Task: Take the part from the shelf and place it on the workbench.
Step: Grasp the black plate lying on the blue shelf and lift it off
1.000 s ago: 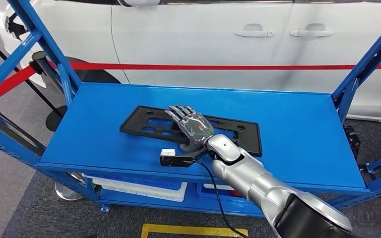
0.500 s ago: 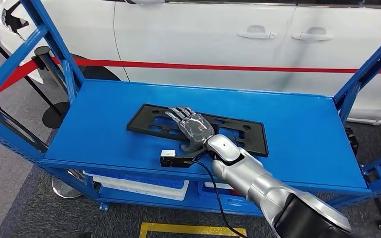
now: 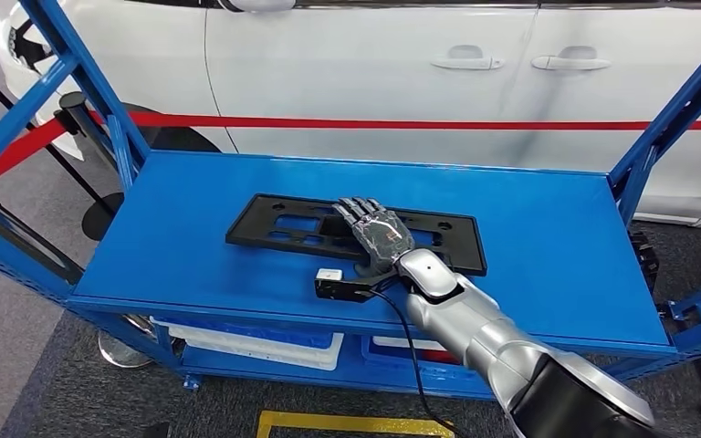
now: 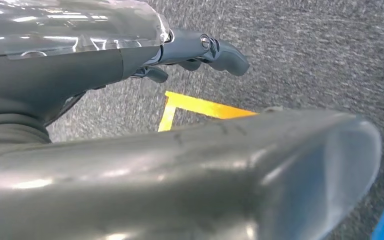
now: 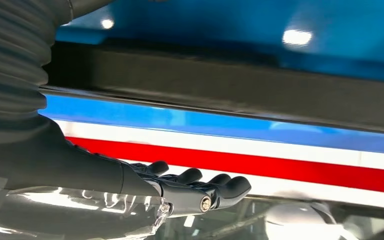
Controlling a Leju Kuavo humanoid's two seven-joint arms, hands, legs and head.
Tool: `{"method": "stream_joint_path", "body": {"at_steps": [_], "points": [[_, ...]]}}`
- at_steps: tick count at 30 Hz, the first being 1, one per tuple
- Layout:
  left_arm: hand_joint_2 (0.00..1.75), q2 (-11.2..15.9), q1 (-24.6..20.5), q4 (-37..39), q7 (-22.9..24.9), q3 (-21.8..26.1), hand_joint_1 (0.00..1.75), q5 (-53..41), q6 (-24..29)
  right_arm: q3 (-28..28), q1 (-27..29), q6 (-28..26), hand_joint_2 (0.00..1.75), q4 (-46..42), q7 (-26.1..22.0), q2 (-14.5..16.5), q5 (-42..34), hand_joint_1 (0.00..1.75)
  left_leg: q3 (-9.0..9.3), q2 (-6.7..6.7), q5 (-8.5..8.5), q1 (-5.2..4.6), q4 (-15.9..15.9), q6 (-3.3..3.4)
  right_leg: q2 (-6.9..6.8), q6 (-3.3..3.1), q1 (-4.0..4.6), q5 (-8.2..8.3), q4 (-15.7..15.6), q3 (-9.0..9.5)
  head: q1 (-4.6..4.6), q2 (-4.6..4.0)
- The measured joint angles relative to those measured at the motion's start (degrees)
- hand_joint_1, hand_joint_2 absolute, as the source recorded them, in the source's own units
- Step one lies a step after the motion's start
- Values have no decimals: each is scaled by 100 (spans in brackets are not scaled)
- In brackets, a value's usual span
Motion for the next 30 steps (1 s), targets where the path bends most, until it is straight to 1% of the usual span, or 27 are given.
{"method": "stream_joint_path", "body": {"at_steps": [1,2,3,4,5,6,7,8,9,10,11,13,15,17,20,21,23,24,25,26,27,28,29,30], "points": [[0,4,-2,1,-2,0,0,8,-5,-8,-7,9,175,24,10,3,8,0,-131,2,-179,10,310,-21,-7,-21,-5,6,-9,5,-3,0],[0,4,-2,1,-3,0,0,15,-10,-14,-9,14,175,49,17,3,13,0,-304,3,-373,16,705,-40,-11,-33,-3,8,-9,2,-4,0],[0,4,1,1,-4,0,0,23,-15,-16,-9,18,175,71,27,3,21,0,-464,3,-520,22,1071,-56,-11,-37,-1,9,-7,-1,-4,0],[0,5,3,1,-10,0,0,30,-20,-19,-9,26,175,93,46,3,37,0,-559,3,-575,24,1296,-66,-11,-40,1,9,-3,-3,-4,1],[0,9,4,1,-20,0,0,37,-25,-20,-10,39,175,115,81,3,64,0,-553,3,-518,24,1303,-67,-9,-39,1,9,3,-2,-5,0],[0,15,4,1,-32,0,0,44,-33,-21,-14,58,175,133,132,5,104,0,-432,4,-361,24,1071,-60,-7,-37,0,8,10,2,-5,0],[0,22,1,1,-45,0,0,52,-42,-23,-24,87,175,151,196,8,156,0,-224,6,-156,25,668,-45,-5,-31,-1,6,18,6,-6,0],[0,29,-4,1,-56,0,0,59,-53,-23,-39,120,175,167,264,12,211,0,-16,7,-13,16,256,-25,-3,-15,7,5,25,9,-5,0],[0,34,-11,1,-67,0,0,63,-61,-24,-60,155,175,185,340,15,274,0,145,7,84,6,-66,2,1,10,17,6,28,8,-3,0],[0,37,-14,1,-75,0,0,67,-67,-24,-83,194,175,210,428,17,347,0,234,6,121,-6,-254,30,4,41,25,12,27,7,-1,0],[0,37,-15,1,-81,0,0,67,-71,-24,-103,233,175,236,524,18,425,0,251,4,110,-20,-304,57,7,77,32,24,17,7,2,0],[0,34,-9,1,-86,0,0,67,-69,-24,-140,345,175,287,757,16,601,0,258,7,159,-9,-339,127,12,149,30,43,-2,19,4,0],[0,28,-12,1,-85,0,0,72,-67,-24,-167,465,175,331,953,12,732,4,271,22,212,19,-389,201,11,200,31,-33,78,-6,6,0],[0,26,-16,1,-85,0,0,75,-66,-24,-177,517,175,353,1025,9,775,9,272,30,233,29,-406,230,9,213,29,-113,163,-40,7,1],[0,26,-17,1,-85,0,0,75,-66,-24,-178,519,175,354,1028,9,777,9,272,30,233,29,-406,231,8,213,29,-120,171,-44,7,1],[0,26,-17,1,-85,0,0,75,-66,-24,-178,524,175,356,1033,9,781,24,271,30,235,29,-406,233,7,213,29,-133,187,-52,8,1],[0,26,-17,1,-85,0,0,77,-67,-24,-181,543,175,366,1057,9,798,102,263,31,241,29,-406,243,6,216,28,-210,288,-101,13,0],[0,26,-16,1,-84,0,0,79,-66,-24,-184,562,175,375,1084,9,815,143,254,32,245,27,-406,249,7,222,27,-323,478,-188,16,0],[0,26,-15,1,-82,0,0,80,-65,-24,-186,584,175,386,1114,9,834,169,244,33,250,25,-405,257,7,228,25,-450,704,-292,17,0],[0,26,-12,1,-74,0,0,83,-63,-24,-180,605,175,404,1147,9,861,172,228,34,258,20,-404,263,7,236,25,-596,1062,-451,17,0],[0,25,-9,1,-61,0,0,86,-61,-25,-173,626,175,423,1166,7,894,175,214,33,266,13,-401,266,6,229,25,-606,1174,-475,18,1],[0,16,-10,1,-46,0,0,91,-60,-31,-164,632,175,440,1153,4,930,175,199,28,274,-5,-393,249,5,194,41,-478,915,-321,15,1],[0,7,-10,1,-32,0,0,103,-60,-39,-150,628,175,455,1125,-1,967,175,186,23,288,-17,-392,209,5,144,58,-324,611,-153,14,0],[0,-1,-11,1,-29,0,0,119,-61,-48,-142,614,175,460,1085,-4,998,175,169,17,290,-28,-384,160,1,81,57,-121,134,88,13,0]]}}
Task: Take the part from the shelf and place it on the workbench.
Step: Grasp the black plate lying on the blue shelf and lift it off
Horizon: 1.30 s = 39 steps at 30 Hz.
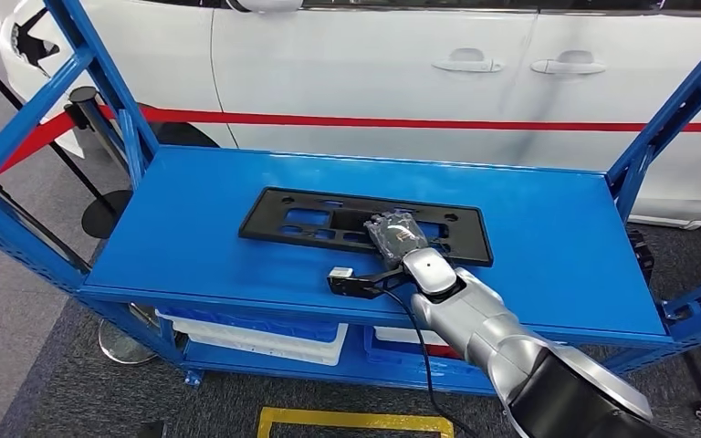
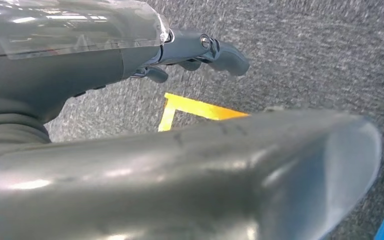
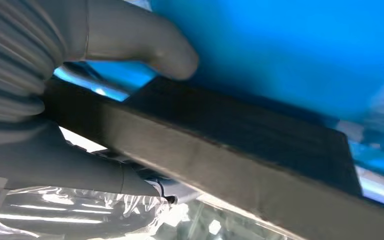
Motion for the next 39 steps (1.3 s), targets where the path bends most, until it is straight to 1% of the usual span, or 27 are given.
{"method": "stream_joint_path", "body": {"at_steps": [1,2,3,5,6,7,8,10,11,13,15,17,18,21,22,23,24,26,27,28,31,32,34,36,37,38,39], "points": [[0,-7,0,0,-5,0,0,15,-1,-11,7,-20,175,2,-30,-2,25,175,-28,-3,-31,-7,43,-56,-6,-52,-2,81,-253,116,-5,0],[0,-5,2,0,-14,0,0,29,-3,-21,14,-44,175,3,-48,-3,39,175,-85,-3,-113,-1,158,-100,-13,-84,-20,101,-273,115,-12,-1],[0,-3,4,0,-25,0,0,38,-4,-38,16,-66,175,3,-59,-3,51,175,-203,-4,-273,7,418,-133,-23,-103,-39,115,-292,118,-20,0],[0,-3,16,0,-45,0,0,47,-8,-85,23,-91,175,3,-82,-4,66,175,-553,-2,-653,34,1199,-192,-33,-116,-41,116,-290,105,-32,-1],[0,-3,25,0,-54,0,0,50,-9,-111,28,-96,175,3,-94,-5,71,175,-711,-2,-767,49,1540,-216,-34,-116,-42,114,-285,101,-32,0],[0,-1,33,0,-61,0,0,51,-10,-132,32,-97,175,3,-100,-6,75,175,-783,-1,-769,60,1689,-232,-34,-114,-44,110,-279,101,-31,-1],[0,5,38,0,-65,0,0,55,-10,-150,33,-99,175,2,-106,-8,78,175,-741,-1,-651,72,1596,-243,-33,-106,-48,103,-271,106,-32,-1],[0,25,39,0,-69,0,0,63,-10,-194,31,-100,175,1,-117,-12,80,175,-392,2,-243,97,848,-252,-30,-67,-60,73,-244,122,-31,-1],[0,33,35,0,-70,0,0,69,-12,-224,28,-99,175,0,-121,-16,81,175,-202,3,-103,96,452,-244,-27,-38,-54,54,-221,119,-33,0],[0,38,32,0,-72,0,0,83,-21,-300,19,-103,175,-1,-130,-39,81,175,-36,-5,-35,84,80,-184,-20,22,-33,42,-198,96,-32,0],[0,38,37,0,-77,0,0,97,-40,-394,8,-144,175,-3,-160,-86,81,175,-39,-11,-41,74,67,-90,-12,85,-28,46,-198,80,-31,1],[0,38,38,0,-84,-1,0,104,-66,-494,0,-207,175,-5,-196,-150,80,175,-37,-2,-18,80,44,-4,-9,145,-50,-57,-68,27,-30,1],[0,38,35,0,-89,-1,0,105,-81,-535,-4,-244,175,-6,-204,-182,80,175,-39,2,-4,85,30,35,-8,169,-60,-194,144,-71,-30,1],[0,37,45,0,-109,-4,0,96,-108,-631,-9,-452,175,-8,-148,-272,112,175,-81,2,9,70,36,86,-8,204,-66,-729,1291,-642,-29,0],[0,33,56,0,-121,-7,0,88,-104,-662,-24,-538,175,-16,-109,-297,135,175,-90,-1,10,66,42,88,-8,205,-66,-760,1513,-766,-30,0],[44,24,68,0,-136,-11,0,77,-92,-691,-56,-608,175,-29,-70,-318,161,175,-94,-5,7,64,50,85,-8,198,-66,-669,1499,-776,-30,0],[87,7,78,0,-156,-19,0,65,-69,-721,-115,-671,175,-50,-28,-340,194,175,-93,-11,0,63,61,78,-8,185,-66,-471,1250,-673,-29,1],[175,-44,93,0,-200,-44,0,42,-13,-780,-319,-748,175,-102,50,-392,273,175,-112,-20,-29,49,105,48,-6,146,-56,-47,454,-330,-29,1],[175,-67,98,0,-220,-61,0,33,13,-809,-443,-773,175,-126,83,-411,315,175,-135,-21,-41,36,130,27,-4,128,-48,68,148,-208,-30,1],[175,-85,106,0,-235,-77,0,24,28,-835,-564,-788,175,-149,117,-429,366,175,-159,-21,-46,27,146,4,0,113,-38,104,-12,-155,-34,1],[175,-123,140,0,-254,-121,0,-8,40,-880,-899,-803,175,-217,245,-481,588,175,-198,-20,-54,26,160,-76,0,49,-43,91,-76,-165,-37,0],[175,-136,151,0,-255,-132,0,-16,30,-896,-1041,-797,175,-248,304,-500,705,175,-235,-19,-117,28,235,-107,-2,13,-56,98,-87,-163,-42,0],[175,-155,164,0,-256,-151,0,-31,-5,-941,-1392,-786,175,-330,431,-535,989,175,-442,-16,-411,40,702,-162,-1,-44,-73,107,-104,-159,-56,0],[175,-182,166,0,-262,-173,0,-37,-25,-998,-1762,-754,175,-423,507,-576,1241,175,-777,-15,-744,47,1458,-193,9,-76,-66,99,-101,-156,-64,0],[175,-199,169,0,-267,-184,0,-37,-25,-1033,-1912,-732,175,-476,520,-599,1335,175,-891,-15,-787,48,1699,-198,11,-82,-61,89,-99,-143,-64,0],[175,-214,171,0,-272,-193,0,-38,-22,-1074,-2043,-711,175,-533,526,-620,1412,175,-928,-15,-721,47,1760,-193,13,-87,-55,75,-97,-124,-64,1],[175,-227,174,0,-276,-201,0,-44,-18,-1121,-2144,-701,175,-598,528,-637,1479,175,-859,-15,-541,46,1583,-177,14,-86,-50,59,-96,-100,-65,1]]}}
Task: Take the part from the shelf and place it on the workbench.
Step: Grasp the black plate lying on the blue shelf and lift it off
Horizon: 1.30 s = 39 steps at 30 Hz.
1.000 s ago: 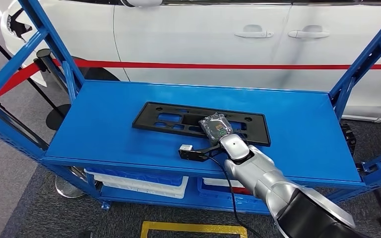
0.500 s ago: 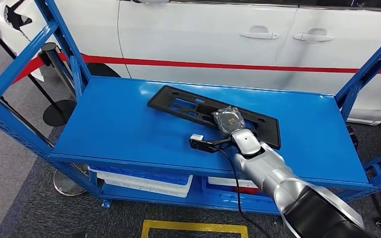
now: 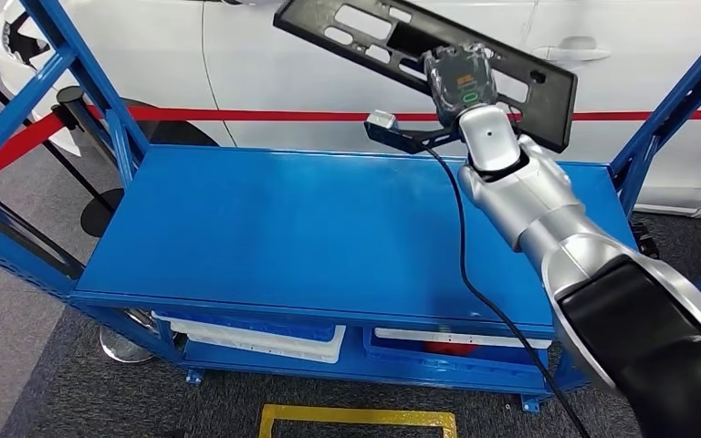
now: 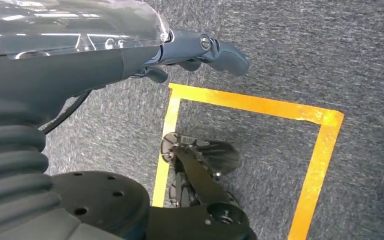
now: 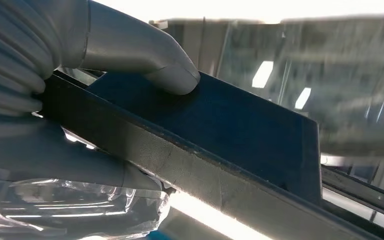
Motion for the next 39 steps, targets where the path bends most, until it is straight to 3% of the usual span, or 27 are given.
{"method": "stream_joint_path", "body": {"at_steps": [2,4,7,9,12,13,14,15,17,19,22,24,27,28,29,30,31,33,34,37,39], "points": [[175,-14,2,0,0,-24,0,-20,14,-122,-177,4,175,-148,-16,-25,106,175,310,-1,446,-17,-731,66,6,13,15,-33,0,43,2,0],[175,-27,4,0,18,-50,0,-32,45,-270,-335,3,175,-293,-69,-43,161,175,536,-3,640,-50,-1257,133,12,45,28,-48,1,49,3,0],[175,-58,2,0,94,-68,0,-16,119,-506,-473,-33,175,-521,-213,-65,115,175,611,1,581,-41,-1441,190,6,123,38,-64,10,26,0,0],[175,-81,-2,0,155,-71,0,-3,158,-665,-558,-111,175,-665,-339,-76,5,175,656,9,590,-5,-1535,236,3,172,47,-219,223,-71,10,-1],[175,-111,-13,0,257,-70,0,25,216,-888,-629,-350,175,-839,-661,-79,-392,175,685,4,599,3,-1568,273,4,221,27,-694,1224,-554,22,-1],[175,-119,-10,0,286,-70,0,43,245,-977,-600,-411,175,-909,-828,-73,-646,175,690,-3,593,5,-1563,274,2,235,16,-763,1509,-705,23,0],[175,-124,-4,0,310,-70,0,64,279,-1095,-543,-442,175,-1003,-1044,-58,-999,175,698,-10,582,10,-1554,271,0,246,0,-720,1614,-782,23,0],[175,-133,4,0,328,-69,0,85,319,-1238,-469,-437,175,-1121,-1278,-35,-1413,175,706,-19,566,15,-1537,260,-4,253,-16,-559,1482,-747,25,0],[175,-150,19,0,343,-67,0,122,395,-1570,-296,-277,175,-1442,-1717,33,-2359,175,714,-31,511,23,-1484,217,-13,258,-46,-121,759,-450,23,-1],[175,-156,17,0,351,-66,0,159,439,-1859,-92,98,175,-1807,-2046,120,-3365,175,694,-34,467,6,-1423,159,-9,236,-38,67,197,-214,20,-1],[175,-156,23,0,374,-66,0,198,454,-2230,316,780,175,-2339,-2342,221,-4794,175,687,-35,454,-6,-1429,84,3,145,-16,44,104,-173,16,0],[175,-155,33,0,391,-64,0,201,457,-2464,551,1275,175,-2640,-2475,284,-5705,175,628,-22,333,-3,-1276,31,-4,70,-36,52,84,-160,11,-1],[175,-156,43,0,468,-66,0,175,481,-2774,963,2491,175,-3051,-2713,357,-7404,175,192,-3,-147,-1,-294,-14,-7,0,-27,42,74,-133,5,0],[175,-158,50,0,508,-66,0,163,494,-2859,1133,2945,175,-3160,-2760,366,-7944,175,29,-3,-254,-2,40,-11,-6,-12,-10,34,75,-122,6,0],[175,-161,60,0,548,-66,0,151,507,-2934,1298,3372,175,-3259,-2781,372,-8422,175,-60,-3,-258,-5,197,3,-3,-23,8,26,77,-111,7,0],[175,-163,69,0,586,-66,0,139,516,-3000,1444,3743,175,-3352,-2782,377,-8834,175,-49,-4,-154,-12,133,32,2,-31,29,20,78,-100,7,-1],[175,-164,75,0,619,-65,0,129,521,-3057,1559,4039,175,-3438,-2770,384,-9173,175,63,-4,38,-24,-145,77,7,-37,50,12,79,-87,7,-1],[175,-158,77,0,665,-66,0,105,522,-3167,1690,4414,175,-3603,-2717,399,-9672,175,413,-4,405,-69,-931,197,12,-36,85,-2,78,-67,11,-1],[175,-155,74,0,682,-66,0,98,515,-3217,1728,4539,175,-3666,-2674,406,-9858,175,543,-4,497,-93,-1207,241,11,-23,85,-3,79,-67,10,-1],[175,-159,72,0,752,-66,0,100,448,-3322,1952,5058,175,-3863,-2478,416,-10572,175,646,-13,549,-122,-1425,274,7,52,63,32,60,-69,14,-1],[175,-169,68,0,801,-64,0,105,407,-3347,2214,5577,175,-4071,-2364,418,-11168,175,679,4,628,-87,-1539,289,8,111,74,-73,121,-93,28,-1]]}}
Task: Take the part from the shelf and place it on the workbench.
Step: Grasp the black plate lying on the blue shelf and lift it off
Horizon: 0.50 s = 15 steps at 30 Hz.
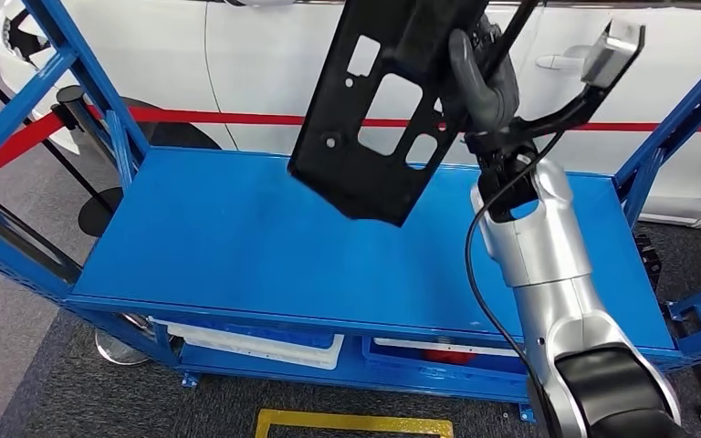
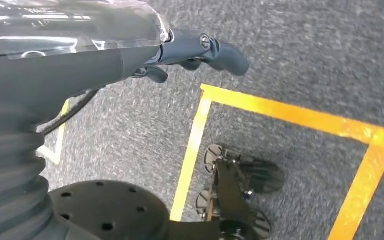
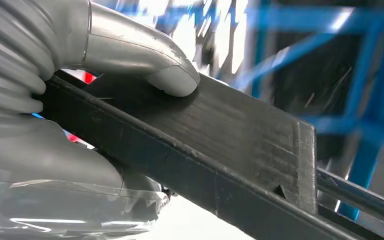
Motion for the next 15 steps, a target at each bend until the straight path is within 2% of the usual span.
{"method": "stream_joint_path", "body": {"at_steps": [2,4,5,6,7,9,10,11,14,15], "points": [[175,-10,-6,0,35,1,0,-1,-7,-4,285,456,175,-209,61,1,-442,175,14,19,71,30,-93,21,1,54,-11,-356,437,-162,22,1],[175,-21,-2,0,60,1,0,-9,-4,9,609,717,175,-379,82,5,-627,175,-17,20,94,33,-89,30,-1,106,-52,-730,1150,-407,33,1],[175,-26,2,1,69,1,0,-14,-4,22,783,797,175,-462,83,10,-653,175,-42,20,102,38,-72,23,-3,135,-79,-795,1364,-459,34,1],[175,-30,7,1,79,1,0,-18,-4,35,943,858,175,-539,79,16,-654,175,-76,18,113,46,-49,12,-8,163,-106,-758,1379,-419,34,1],[175,-33,12,2,89,1,0,-21,-4,48,1072,913,175,-616,73,25,-644,175,-118,16,124,57,-16,-3,-14,188,-134,-632,1164,-270,34,1],[175,-37,19,2,105,1,0,-30,-4,80,1250,1028,175,-773,48,64,-625,175,-220,12,142,72,72,-52,-19,222,-169,-368,440,172,33,1],[175,-35,20,2,109,1,0,-33,-4,103,1319,1091,175,-856,32,95,-620,175,-259,9,152,72,109,-83,-3,206,-168,-274,194,309,33,1],[175,-32,18,2,111,0,0,-36,-4,127,1379,1150,175,-929,18,122,-619,175,-285,5,166,67,137,-119,14,180,-159,-243,57,375,31,1],[175,-25,21,2,114,0,0,-37,-12,215,1543,1316,175,-1093,-6,201,-617,175,-332,-11,224,67,148,-247,30,32,-144,-187,18,299,27,1],[175,-22,26,2,118,1,0,-37,-14,251,1586,1380,175,-1143,-18,234,-603,175,-372,-11,145,75,202,-287,19,-27,-148,-143,10,257,25,1]]}}
